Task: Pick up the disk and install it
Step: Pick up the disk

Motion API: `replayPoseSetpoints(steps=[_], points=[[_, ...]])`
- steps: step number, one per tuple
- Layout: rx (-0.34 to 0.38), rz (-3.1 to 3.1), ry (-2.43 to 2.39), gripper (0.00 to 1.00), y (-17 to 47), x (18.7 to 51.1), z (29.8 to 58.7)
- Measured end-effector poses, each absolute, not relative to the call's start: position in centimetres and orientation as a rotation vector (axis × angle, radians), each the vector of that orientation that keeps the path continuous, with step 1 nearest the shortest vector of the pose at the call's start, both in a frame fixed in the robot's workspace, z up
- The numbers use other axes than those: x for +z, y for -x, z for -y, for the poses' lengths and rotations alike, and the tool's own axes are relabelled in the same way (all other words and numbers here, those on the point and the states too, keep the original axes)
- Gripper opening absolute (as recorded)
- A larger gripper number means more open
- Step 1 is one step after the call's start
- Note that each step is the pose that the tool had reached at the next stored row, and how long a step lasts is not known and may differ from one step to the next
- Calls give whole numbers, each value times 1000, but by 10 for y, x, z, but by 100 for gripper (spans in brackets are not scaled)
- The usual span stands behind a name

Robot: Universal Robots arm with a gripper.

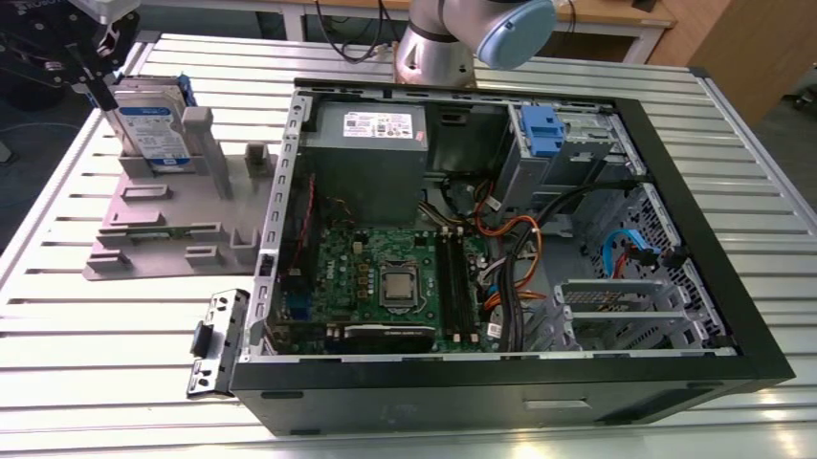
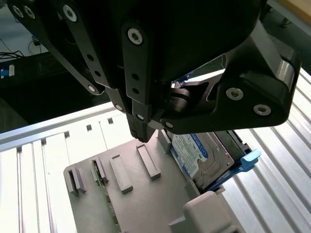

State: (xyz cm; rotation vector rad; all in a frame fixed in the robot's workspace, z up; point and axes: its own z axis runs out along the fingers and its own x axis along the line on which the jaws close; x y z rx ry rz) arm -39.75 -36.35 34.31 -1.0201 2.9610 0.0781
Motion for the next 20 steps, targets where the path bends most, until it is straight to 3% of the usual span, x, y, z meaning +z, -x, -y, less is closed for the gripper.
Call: replayPoseSetpoints(steps=[20], points=[[78, -2937, 1090, 10, 398, 343, 364]])
